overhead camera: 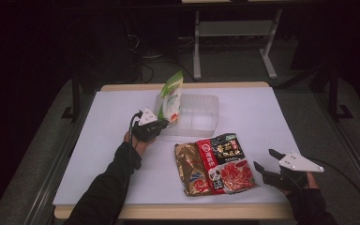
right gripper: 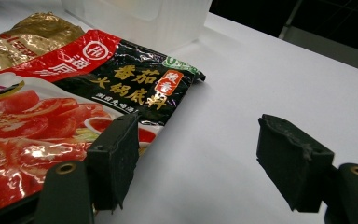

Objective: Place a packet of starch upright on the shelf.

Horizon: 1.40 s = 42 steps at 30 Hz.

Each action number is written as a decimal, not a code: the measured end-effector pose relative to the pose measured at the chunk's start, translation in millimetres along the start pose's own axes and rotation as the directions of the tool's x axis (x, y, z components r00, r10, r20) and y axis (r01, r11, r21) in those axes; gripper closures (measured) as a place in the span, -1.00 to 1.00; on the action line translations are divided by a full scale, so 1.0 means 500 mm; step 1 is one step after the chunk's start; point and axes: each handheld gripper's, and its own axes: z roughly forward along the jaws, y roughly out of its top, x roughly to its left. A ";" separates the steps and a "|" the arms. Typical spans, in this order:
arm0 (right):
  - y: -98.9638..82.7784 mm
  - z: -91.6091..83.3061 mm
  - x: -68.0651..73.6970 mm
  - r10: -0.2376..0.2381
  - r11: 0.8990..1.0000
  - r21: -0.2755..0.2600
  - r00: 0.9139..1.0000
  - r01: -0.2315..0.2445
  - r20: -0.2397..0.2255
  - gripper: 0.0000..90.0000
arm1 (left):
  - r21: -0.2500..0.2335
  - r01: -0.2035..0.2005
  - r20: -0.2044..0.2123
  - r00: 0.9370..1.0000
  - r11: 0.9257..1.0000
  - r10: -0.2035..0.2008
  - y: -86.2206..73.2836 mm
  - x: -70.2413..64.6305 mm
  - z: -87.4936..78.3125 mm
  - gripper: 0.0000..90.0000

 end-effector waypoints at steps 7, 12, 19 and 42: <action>-0.003 -0.006 0.001 -0.002 1.000 0.006 1.000 0.002 -0.013 -0.25 | -0.029 0.015 0.068 0.998 0.999 -0.013 0.001 -0.024 -0.052 0.34; -0.002 -0.006 0.004 -0.010 1.000 0.004 1.000 0.010 -0.023 -0.19 | -0.020 0.030 0.130 0.991 0.999 -0.027 -0.012 -0.045 -0.091 0.05; 0.001 -0.006 0.008 -0.020 1.000 -0.003 0.999 0.020 -0.041 -0.14 | 0.057 0.056 0.209 0.976 0.997 -0.067 -0.047 -0.071 -0.092 -0.11; -0.004 -0.006 0.011 -0.030 0.999 0.014 0.999 0.031 -0.035 -0.19 | 0.180 0.189 0.310 0.920 0.965 -0.238 -0.033 -0.099 0.008 -0.43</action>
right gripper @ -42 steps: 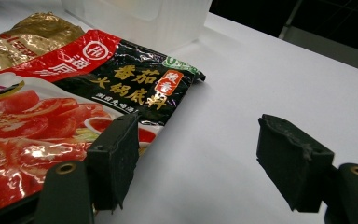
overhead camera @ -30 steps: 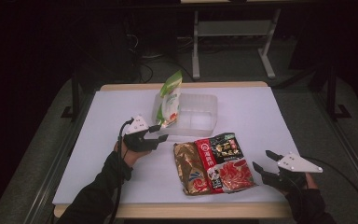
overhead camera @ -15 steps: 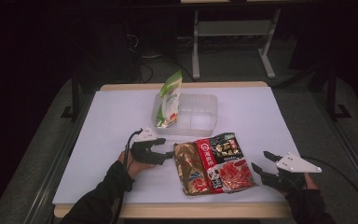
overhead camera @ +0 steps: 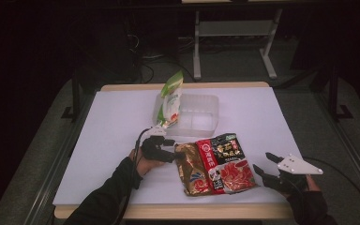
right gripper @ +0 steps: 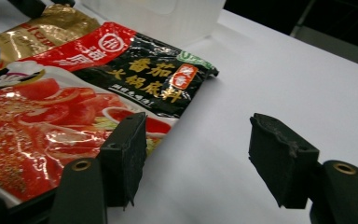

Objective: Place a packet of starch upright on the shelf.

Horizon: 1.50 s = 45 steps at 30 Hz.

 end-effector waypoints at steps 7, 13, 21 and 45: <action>-0.004 -0.005 -0.003 0.011 1.000 -0.004 1.000 -0.011 0.016 -0.19 | 0.016 0.064 0.047 0.997 0.998 -0.064 0.009 0.011 0.022 -0.48; -0.005 -0.003 -0.001 0.005 1.000 0.008 1.000 -0.005 0.007 -0.20 | 0.045 0.054 0.082 0.995 0.998 -0.058 0.013 0.011 0.033 -0.52; -0.006 -0.001 0.000 0.005 1.000 0.017 1.000 -0.005 0.001 -0.20 | 0.072 0.026 0.162 0.986 0.997 -0.038 0.026 -0.003 0.058 -0.56; -0.006 -0.005 0.000 -0.002 1.000 0.021 1.000 0.002 -0.007 -0.20 | -0.064 -0.053 0.061 0.997 0.997 0.057 0.029 -0.022 0.016 0.91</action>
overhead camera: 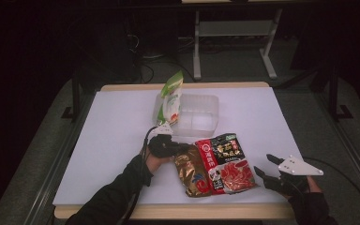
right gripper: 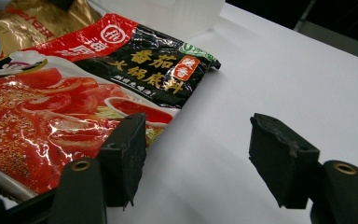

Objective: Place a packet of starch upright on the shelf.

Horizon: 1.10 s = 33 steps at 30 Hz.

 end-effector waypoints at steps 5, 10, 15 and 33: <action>0.001 -0.003 -0.002 -0.001 1.000 -0.005 1.000 0.001 0.003 -0.20 | -0.084 -0.024 -0.014 1.000 0.996 0.023 0.017 -0.011 -0.044 0.92; 0.002 -0.002 -0.003 -0.002 1.000 -0.008 1.000 0.002 0.003 -0.20 | -0.173 -0.048 -0.029 0.999 0.984 0.044 0.032 -0.029 -0.089 0.93; 0.003 -0.001 -0.004 -0.002 1.000 -0.008 1.000 0.003 0.004 -0.20 | -0.219 -0.043 -0.010 0.999 0.975 0.042 0.043 -0.040 -0.126 0.93; 0.003 -0.012 -0.007 0.011 0.998 -0.056 1.000 -0.011 0.007 -0.18 | -0.347 -0.072 -0.031 0.997 0.935 0.065 0.067 -0.072 -0.191 0.94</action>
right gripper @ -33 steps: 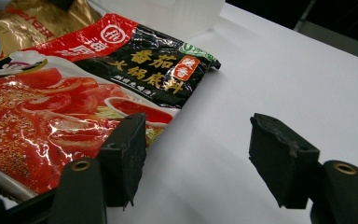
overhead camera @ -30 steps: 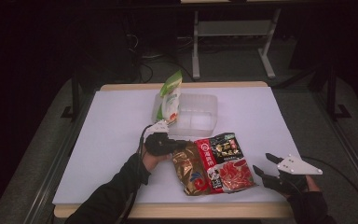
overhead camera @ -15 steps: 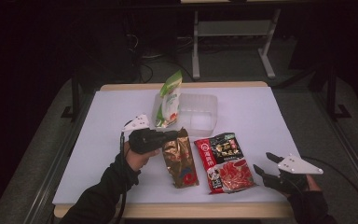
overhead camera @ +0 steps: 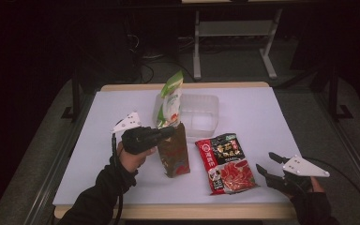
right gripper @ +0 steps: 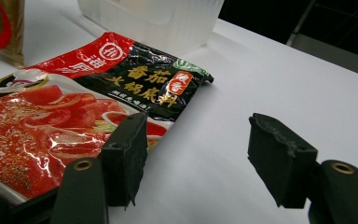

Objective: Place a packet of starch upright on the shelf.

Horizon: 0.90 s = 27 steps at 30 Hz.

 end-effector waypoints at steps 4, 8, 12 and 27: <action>0.000 0.002 0.000 0.000 1.000 0.004 1.000 0.000 0.003 -0.18 | -0.010 0.007 0.008 1.000 1.000 -0.007 0.004 -0.003 -0.002 0.94; -0.003 0.004 -0.002 -0.001 1.000 0.013 1.000 0.001 0.003 -0.18 | -0.026 0.013 0.004 1.000 1.000 -0.013 0.007 -0.005 -0.004 0.94; -0.004 0.005 -0.003 0.002 1.000 0.016 1.000 -0.002 0.001 -0.18 | -0.041 0.026 0.000 1.000 0.999 -0.026 0.010 -0.005 -0.007 0.94; -0.004 0.005 -0.004 0.001 1.000 0.020 1.000 -0.001 0.002 -0.18 | -0.106 0.025 -0.074 0.997 0.994 -0.033 0.034 -0.004 -0.027 0.94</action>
